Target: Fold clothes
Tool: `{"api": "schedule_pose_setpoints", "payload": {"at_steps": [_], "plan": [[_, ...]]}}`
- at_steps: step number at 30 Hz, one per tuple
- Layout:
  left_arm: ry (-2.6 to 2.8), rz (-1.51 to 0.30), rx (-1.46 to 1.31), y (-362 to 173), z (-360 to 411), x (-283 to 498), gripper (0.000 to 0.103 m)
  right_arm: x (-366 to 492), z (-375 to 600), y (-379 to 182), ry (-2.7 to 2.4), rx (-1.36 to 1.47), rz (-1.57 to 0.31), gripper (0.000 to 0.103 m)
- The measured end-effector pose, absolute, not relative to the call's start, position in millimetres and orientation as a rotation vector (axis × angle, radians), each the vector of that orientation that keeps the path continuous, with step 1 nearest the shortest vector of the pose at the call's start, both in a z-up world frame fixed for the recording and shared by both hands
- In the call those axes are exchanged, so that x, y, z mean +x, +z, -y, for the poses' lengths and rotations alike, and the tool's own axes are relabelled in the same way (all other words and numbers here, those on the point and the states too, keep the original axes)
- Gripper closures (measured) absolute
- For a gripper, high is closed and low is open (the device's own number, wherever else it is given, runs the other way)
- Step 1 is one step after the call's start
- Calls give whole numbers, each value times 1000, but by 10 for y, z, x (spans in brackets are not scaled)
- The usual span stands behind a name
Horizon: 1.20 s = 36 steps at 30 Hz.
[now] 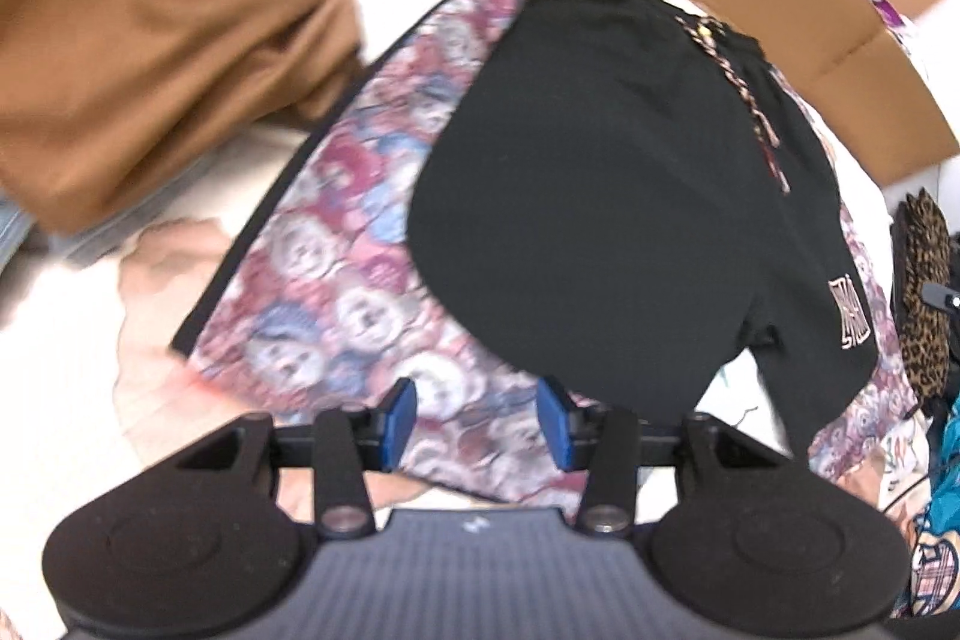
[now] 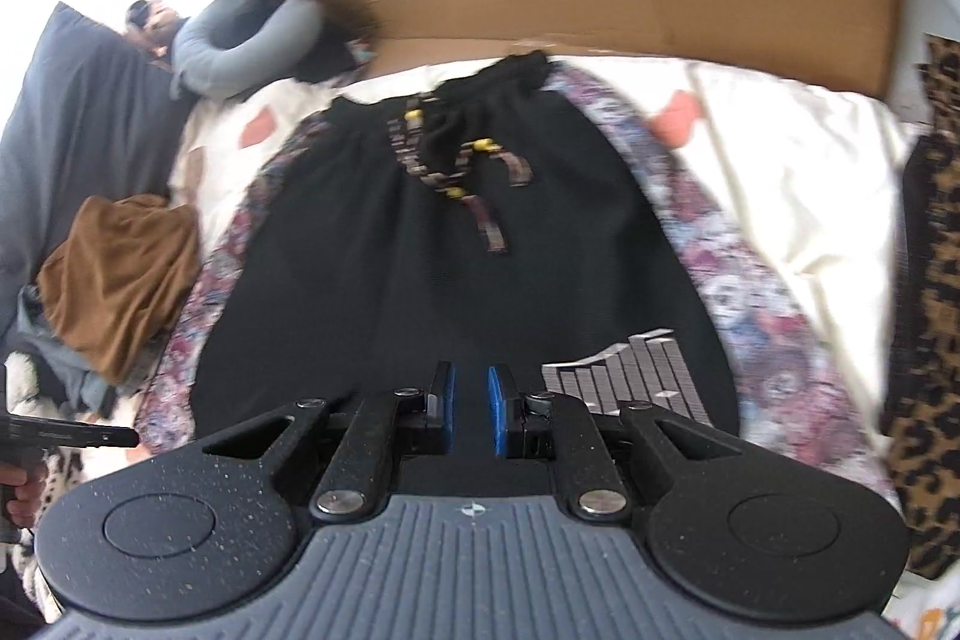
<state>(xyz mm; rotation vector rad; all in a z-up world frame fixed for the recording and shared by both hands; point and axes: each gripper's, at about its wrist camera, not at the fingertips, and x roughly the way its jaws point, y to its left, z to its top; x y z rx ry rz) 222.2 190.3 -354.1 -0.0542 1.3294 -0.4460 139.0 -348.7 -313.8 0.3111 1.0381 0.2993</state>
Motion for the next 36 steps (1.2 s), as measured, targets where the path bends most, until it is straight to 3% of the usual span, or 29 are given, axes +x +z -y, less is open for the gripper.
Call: {"api": "schedule_pose_setpoints", "payload": {"at_steps": [12,17,24,28,30,31,32,36], "plan": [[-505,-1329,-116,-3715,-1995,1758,50,1439,2757,-3175,446,236,-1071,92],[-595,-1340,-173,-3888,-1784,1609,39,1347,2579,-3295,474,239,-1106,92],[-707,-1369,-205,-4169,-1512,1515,40,1302,2427,-3467,481,242,-1147,92],[-729,-1354,-270,-4252,-1442,1509,48,1307,2368,-3502,495,240,-1153,91],[-732,-1334,-288,-4286,-1415,1509,67,1310,2348,-3514,498,239,-1157,91],[-726,-1325,-280,-4286,-1401,1519,88,1312,2337,-3520,501,238,-1160,92],[-722,-1317,-268,-4274,-1390,1533,96,1313,2325,-3526,504,237,-1163,91],[-749,-1212,-280,-4051,-1421,1667,101,1303,2280,-3527,520,231,-1167,91]]}}
